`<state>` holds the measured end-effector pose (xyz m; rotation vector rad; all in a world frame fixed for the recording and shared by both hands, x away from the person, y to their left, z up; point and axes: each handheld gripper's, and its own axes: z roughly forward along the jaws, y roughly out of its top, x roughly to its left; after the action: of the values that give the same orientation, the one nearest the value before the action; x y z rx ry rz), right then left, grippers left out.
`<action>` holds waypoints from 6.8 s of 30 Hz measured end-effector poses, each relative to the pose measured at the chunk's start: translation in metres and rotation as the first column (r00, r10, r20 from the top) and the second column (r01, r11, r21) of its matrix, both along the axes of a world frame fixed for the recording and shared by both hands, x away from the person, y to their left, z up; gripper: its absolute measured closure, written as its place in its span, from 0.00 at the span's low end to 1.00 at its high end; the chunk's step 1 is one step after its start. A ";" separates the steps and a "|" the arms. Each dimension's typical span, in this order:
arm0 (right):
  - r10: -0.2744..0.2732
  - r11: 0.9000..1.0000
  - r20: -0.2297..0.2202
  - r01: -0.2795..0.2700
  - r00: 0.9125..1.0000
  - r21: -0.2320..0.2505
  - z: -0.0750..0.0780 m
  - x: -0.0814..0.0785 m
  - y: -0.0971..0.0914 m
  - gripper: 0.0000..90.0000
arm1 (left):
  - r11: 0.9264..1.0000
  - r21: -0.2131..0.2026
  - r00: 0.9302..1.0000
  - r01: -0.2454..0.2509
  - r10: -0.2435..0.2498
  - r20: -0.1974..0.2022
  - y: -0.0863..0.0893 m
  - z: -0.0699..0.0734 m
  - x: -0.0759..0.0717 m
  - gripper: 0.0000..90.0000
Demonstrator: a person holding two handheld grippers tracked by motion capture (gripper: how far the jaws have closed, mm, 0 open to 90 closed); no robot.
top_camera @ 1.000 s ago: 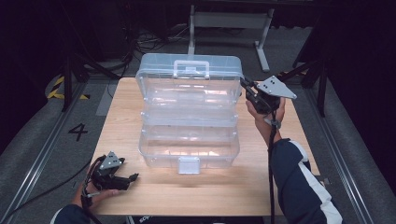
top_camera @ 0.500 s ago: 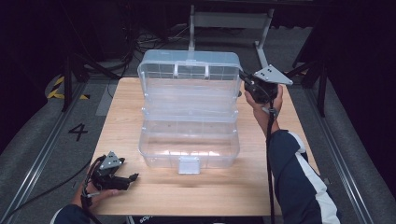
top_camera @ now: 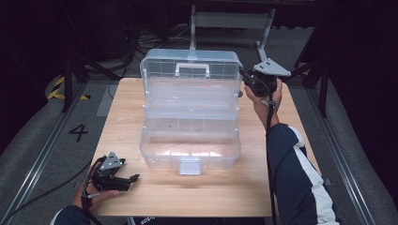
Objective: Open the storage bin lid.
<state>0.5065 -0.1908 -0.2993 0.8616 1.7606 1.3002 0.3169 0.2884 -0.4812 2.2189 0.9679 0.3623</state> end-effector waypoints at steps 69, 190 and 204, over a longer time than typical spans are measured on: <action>-0.107 0.994 -0.194 0.099 0.975 -0.052 -0.038 0.102 0.016 0.92 | 1.000 0.010 1.000 0.001 -0.001 0.001 -0.001 0.001 0.002 0.18; -0.022 0.959 -0.245 -0.049 0.969 -0.278 -0.036 0.042 -0.010 0.86 | 1.000 0.001 1.000 -0.012 0.012 0.002 -0.002 -0.001 0.001 0.18; -0.022 0.961 -0.259 -0.052 0.966 -0.273 -0.042 0.026 -0.029 0.82 | 1.000 0.000 1.000 -0.013 0.013 0.002 -0.002 -0.001 0.001 0.18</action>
<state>0.5327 -0.2196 -0.3415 0.8874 2.0984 0.9479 0.3181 0.2868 -0.4817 2.2131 0.9814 0.3710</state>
